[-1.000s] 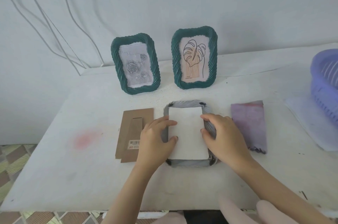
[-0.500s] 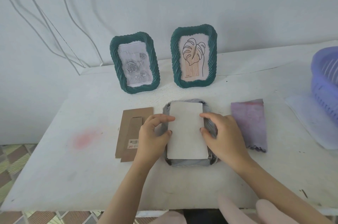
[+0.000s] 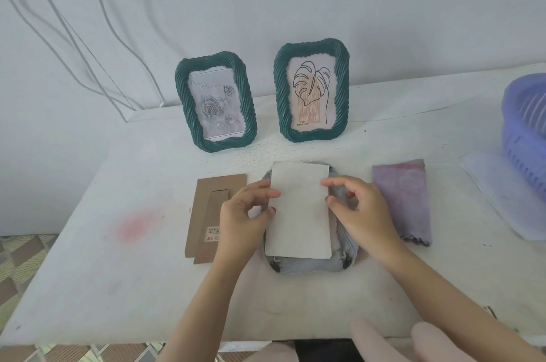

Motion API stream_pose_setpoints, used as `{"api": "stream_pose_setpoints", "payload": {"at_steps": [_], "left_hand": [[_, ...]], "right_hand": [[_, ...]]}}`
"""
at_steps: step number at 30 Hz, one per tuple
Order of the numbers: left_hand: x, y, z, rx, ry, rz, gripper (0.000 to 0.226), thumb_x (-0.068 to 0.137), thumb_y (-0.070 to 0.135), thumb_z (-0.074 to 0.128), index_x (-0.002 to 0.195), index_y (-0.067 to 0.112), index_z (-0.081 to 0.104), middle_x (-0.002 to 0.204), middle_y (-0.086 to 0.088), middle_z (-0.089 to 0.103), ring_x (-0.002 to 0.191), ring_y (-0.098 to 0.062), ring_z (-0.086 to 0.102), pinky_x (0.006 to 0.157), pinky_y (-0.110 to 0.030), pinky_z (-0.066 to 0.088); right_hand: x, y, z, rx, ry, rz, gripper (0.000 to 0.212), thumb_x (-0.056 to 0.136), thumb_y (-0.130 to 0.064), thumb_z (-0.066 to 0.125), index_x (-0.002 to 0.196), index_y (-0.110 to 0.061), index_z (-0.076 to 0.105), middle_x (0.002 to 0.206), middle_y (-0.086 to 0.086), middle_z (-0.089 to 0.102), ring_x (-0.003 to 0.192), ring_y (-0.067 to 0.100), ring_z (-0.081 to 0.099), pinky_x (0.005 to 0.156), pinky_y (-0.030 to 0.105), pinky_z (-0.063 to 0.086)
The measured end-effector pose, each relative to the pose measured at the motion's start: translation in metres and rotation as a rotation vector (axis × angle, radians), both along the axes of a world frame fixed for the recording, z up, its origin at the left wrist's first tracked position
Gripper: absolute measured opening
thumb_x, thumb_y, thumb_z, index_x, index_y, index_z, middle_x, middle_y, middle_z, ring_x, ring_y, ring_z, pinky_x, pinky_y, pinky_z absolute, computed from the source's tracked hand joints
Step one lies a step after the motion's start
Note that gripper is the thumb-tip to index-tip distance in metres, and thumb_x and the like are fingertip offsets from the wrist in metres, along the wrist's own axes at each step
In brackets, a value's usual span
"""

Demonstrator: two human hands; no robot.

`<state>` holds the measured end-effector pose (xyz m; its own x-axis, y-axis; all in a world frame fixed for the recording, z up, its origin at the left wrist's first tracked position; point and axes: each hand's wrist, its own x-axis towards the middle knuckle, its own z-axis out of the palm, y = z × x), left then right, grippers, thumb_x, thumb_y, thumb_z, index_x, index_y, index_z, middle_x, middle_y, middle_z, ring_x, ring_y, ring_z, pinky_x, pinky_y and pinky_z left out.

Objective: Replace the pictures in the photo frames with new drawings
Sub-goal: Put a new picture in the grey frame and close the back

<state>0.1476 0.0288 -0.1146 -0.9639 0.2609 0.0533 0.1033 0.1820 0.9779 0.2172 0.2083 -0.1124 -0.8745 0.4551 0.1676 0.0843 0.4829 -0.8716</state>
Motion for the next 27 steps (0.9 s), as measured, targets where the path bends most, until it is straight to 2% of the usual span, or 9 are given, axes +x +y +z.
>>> {"api": "stream_pose_setpoints", "payload": {"at_steps": [3,5,7,11,13,18,22,24,27], "left_hand": [[0.001,0.0,0.004,0.068,-0.077,0.013,0.049,0.074,-0.018,0.059,0.075,0.029,0.074,0.103,0.012,0.068,0.086,-0.008,0.063,0.08,-0.019,0.049],[0.001,0.002,0.009,0.106,-0.124,0.028,0.045,0.075,-0.019,0.058,0.08,0.023,0.071,0.098,0.009,0.069,0.077,-0.001,0.062,0.075,-0.017,0.049],[0.002,0.003,0.015,0.148,-0.169,0.031,0.041,0.075,-0.021,0.057,0.084,0.017,0.07,0.092,0.004,0.068,0.068,0.004,0.059,0.068,-0.013,0.049],[0.0,0.004,0.023,0.189,-0.248,0.025,0.037,0.075,-0.021,0.057,0.086,0.013,0.069,0.07,0.004,0.067,0.062,0.003,0.06,0.061,-0.01,0.048],[-0.002,0.003,0.024,0.143,-0.248,0.019,0.037,0.075,-0.018,0.059,0.086,0.015,0.07,0.065,0.005,0.066,0.063,0.0,0.061,0.061,-0.011,0.048],[-0.002,0.004,0.025,-0.066,-0.15,0.008,0.037,0.076,-0.008,0.066,0.083,0.029,0.069,0.075,0.004,0.063,0.071,-0.003,0.058,0.067,-0.011,0.048],[-0.003,0.005,0.023,-0.223,-0.065,-0.002,0.037,0.076,0.0,0.067,0.082,0.036,0.067,0.073,0.006,0.061,0.062,-0.001,0.054,0.07,-0.016,0.048],[-0.004,0.006,0.022,-0.254,-0.071,-0.016,0.034,0.076,0.002,0.067,0.084,0.035,0.067,0.071,0.005,0.059,0.057,0.0,0.051,0.065,-0.015,0.044],[-0.006,0.006,0.019,-0.244,-0.132,-0.024,0.033,0.077,0.003,0.067,0.086,0.035,0.067,0.072,0.001,0.062,0.06,-0.006,0.052,0.062,-0.014,0.041]], "right_hand": [[-0.001,0.0,0.002,-0.024,-0.003,0.015,0.027,0.078,-0.004,0.066,0.093,-0.026,0.069,0.079,-0.01,0.067,0.066,0.009,0.051,0.059,0.004,0.036],[-0.002,0.0,0.004,-0.045,0.011,0.028,0.029,0.079,-0.002,0.065,0.093,-0.027,0.068,0.082,-0.015,0.065,0.068,0.0,0.051,0.061,0.004,0.037],[-0.003,0.0,0.006,-0.06,0.026,0.031,0.034,0.079,-0.002,0.065,0.09,-0.034,0.065,0.083,-0.011,0.065,0.069,0.0,0.051,0.064,0.008,0.038],[-0.003,0.002,0.01,-0.126,0.028,0.043,0.035,0.08,-0.004,0.063,0.089,-0.038,0.063,0.083,-0.01,0.064,0.07,-0.004,0.049,0.067,0.009,0.04],[-0.004,0.003,0.012,-0.141,0.026,0.034,0.034,0.081,-0.004,0.063,0.091,-0.037,0.064,0.082,-0.011,0.063,0.066,0.0,0.049,0.064,0.009,0.04],[-0.007,0.003,0.011,-0.084,-0.031,-0.009,0.028,0.082,-0.007,0.062,0.095,-0.031,0.067,0.079,-0.012,0.063,0.062,0.008,0.05,0.062,0.013,0.042],[-0.007,0.004,0.01,-0.001,-0.109,-0.022,0.024,0.081,-0.01,0.062,0.098,-0.025,0.069,0.072,-0.015,0.062,0.055,-0.003,0.05,0.057,0.007,0.039],[-0.007,0.004,0.011,0.03,-0.132,-0.014,0.024,0.081,-0.01,0.062,0.099,-0.024,0.07,0.07,-0.015,0.061,0.055,-0.006,0.051,0.059,0.004,0.038],[-0.008,0.006,0.01,0.006,-0.157,-0.004,0.023,0.081,-0.01,0.062,0.098,-0.024,0.07,0.071,-0.014,0.062,0.057,-0.008,0.051,0.061,0.003,0.038]]}}
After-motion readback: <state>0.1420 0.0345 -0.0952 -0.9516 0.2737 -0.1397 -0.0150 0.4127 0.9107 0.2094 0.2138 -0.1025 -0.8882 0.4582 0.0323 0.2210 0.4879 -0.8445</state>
